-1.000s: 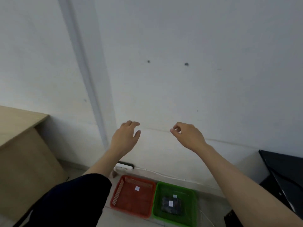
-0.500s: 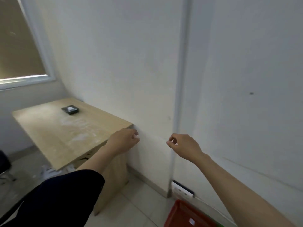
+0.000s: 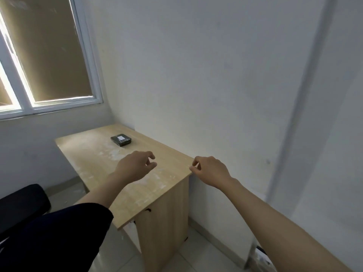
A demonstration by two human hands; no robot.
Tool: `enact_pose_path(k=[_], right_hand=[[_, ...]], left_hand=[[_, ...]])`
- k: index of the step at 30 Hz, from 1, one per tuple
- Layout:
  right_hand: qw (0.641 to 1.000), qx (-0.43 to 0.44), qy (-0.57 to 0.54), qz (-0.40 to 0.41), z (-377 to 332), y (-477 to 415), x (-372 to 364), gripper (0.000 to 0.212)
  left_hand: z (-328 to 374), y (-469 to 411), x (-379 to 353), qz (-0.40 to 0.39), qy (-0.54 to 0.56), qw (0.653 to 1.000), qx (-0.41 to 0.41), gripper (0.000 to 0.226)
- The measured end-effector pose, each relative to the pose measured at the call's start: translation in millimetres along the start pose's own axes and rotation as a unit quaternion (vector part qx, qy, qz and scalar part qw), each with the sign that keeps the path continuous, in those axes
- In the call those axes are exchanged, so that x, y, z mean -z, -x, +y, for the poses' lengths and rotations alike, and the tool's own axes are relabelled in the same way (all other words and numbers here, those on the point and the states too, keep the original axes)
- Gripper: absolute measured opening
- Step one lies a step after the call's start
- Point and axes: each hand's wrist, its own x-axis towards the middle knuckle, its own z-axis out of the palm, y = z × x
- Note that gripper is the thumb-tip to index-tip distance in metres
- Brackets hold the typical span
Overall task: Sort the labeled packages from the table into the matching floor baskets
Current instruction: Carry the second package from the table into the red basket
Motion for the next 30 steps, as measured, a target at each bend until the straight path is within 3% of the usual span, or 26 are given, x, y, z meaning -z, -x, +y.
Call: enact_pose_path(k=[14, 21, 23, 30], right_hand=[[0.999, 0.021, 0.05, -0.001, -108, -216, -76, 0.04], [0.999, -0.039, 0.035, 0.01, -159, -311, -127, 0.039], [0.997, -0.071, 0.028, 0.008, -201, -356, -162, 0.039], [0.994, -0.104, 0.038, 0.013, -232, -406, -192, 0.038]], left_hand=[[-186, -170, 29, -0.05, -0.049, 0.997, -0.023, 0.034], [-282, -252, 35, -0.039, -0.073, 0.993, -0.085, 0.034], [-343, -289, 44, -0.04, -0.073, 0.991, -0.109, 0.036], [-409, -343, 44, -0.045, -0.062, 0.989, -0.129, 0.031]])
